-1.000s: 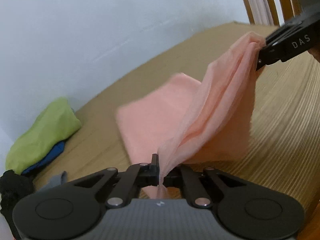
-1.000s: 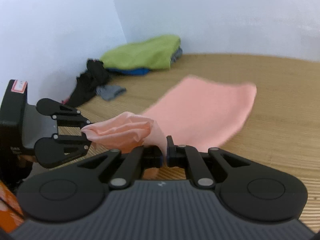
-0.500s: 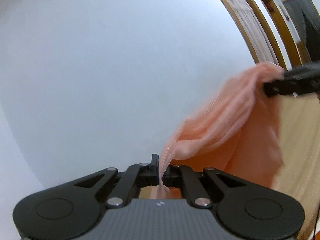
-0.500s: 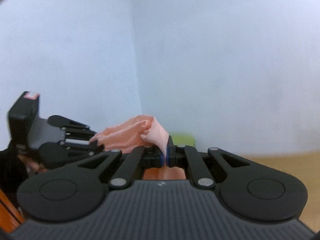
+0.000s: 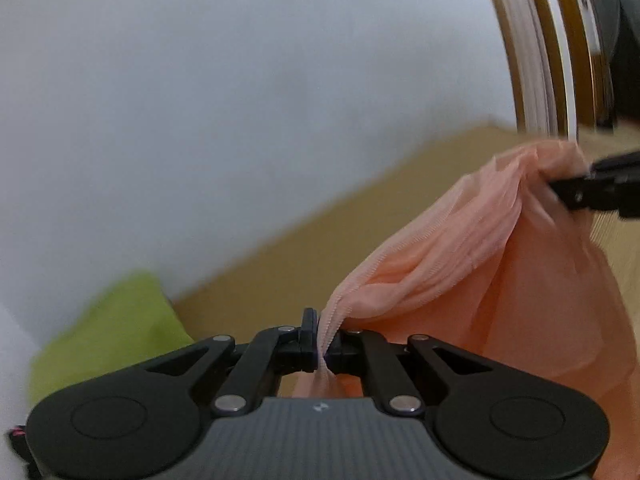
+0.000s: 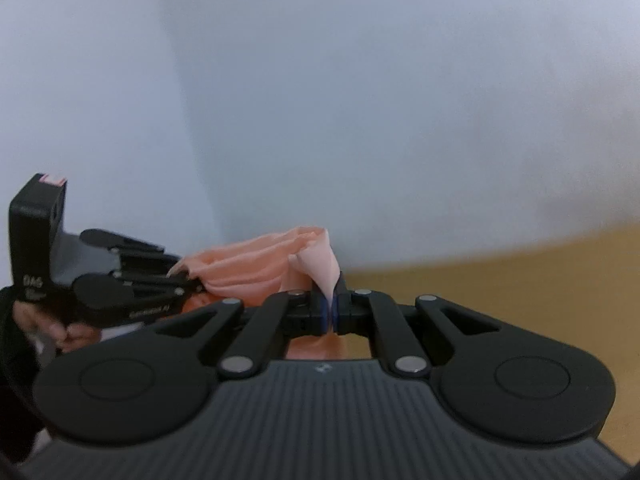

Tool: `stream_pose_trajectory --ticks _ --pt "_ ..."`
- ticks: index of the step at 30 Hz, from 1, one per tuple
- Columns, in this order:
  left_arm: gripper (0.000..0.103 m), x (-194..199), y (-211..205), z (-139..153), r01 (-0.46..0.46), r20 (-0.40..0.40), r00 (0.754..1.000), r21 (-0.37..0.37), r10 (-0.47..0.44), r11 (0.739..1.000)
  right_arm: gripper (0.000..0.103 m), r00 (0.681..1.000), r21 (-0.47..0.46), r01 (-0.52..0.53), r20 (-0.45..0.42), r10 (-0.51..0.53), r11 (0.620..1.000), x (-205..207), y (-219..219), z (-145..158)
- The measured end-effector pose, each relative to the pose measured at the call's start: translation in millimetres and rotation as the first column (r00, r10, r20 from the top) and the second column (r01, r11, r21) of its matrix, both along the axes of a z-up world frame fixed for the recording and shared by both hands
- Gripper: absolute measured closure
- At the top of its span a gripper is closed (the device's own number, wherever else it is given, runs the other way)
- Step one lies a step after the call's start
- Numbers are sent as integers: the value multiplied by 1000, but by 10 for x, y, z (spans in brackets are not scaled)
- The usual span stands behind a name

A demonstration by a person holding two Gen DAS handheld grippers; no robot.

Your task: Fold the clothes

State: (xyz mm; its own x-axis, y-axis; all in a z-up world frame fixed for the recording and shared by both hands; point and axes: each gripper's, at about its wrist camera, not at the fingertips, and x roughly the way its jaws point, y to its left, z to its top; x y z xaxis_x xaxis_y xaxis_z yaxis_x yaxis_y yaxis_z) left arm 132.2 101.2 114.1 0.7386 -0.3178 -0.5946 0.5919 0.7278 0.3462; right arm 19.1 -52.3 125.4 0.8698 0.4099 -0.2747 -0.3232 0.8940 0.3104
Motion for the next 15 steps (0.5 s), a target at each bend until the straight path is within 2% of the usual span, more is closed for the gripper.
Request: stream_pose_trajectory --ticks 3,6,9,11,12,13,15 --pt "100 715 -388 -746 -12 -93 996 69 18 998 98 987 -27 75 -144 -78 997 684 -51 -654" --pt "95 1346 -713 -1402 -7 -151 988 136 28 991 98 953 -79 152 -254 -168 985 1336 -155 -1316" --pt "90 1507 -689 -1426 -35 -155 986 143 57 989 96 909 -147 223 -327 -260 964 1843 -308 -1830" --pt "70 1612 -671 -1437 -53 -157 985 148 76 988 95 883 -184 245 -363 -298 952 2017 -383 -2019" --pt "65 1664 -662 -1443 -62 -158 984 151 86 987 94 871 -202 253 -379 -314 946 2088 -416 -2100" --pt "59 1716 -653 -1449 -71 -159 983 153 96 986 94 867 -218 251 -383 -320 943 2129 -460 -2152" --pt "54 1821 -634 -1461 -90 -161 980 158 115 983 89 873 -257 235 -369 -320 937 2158 -547 -2189"
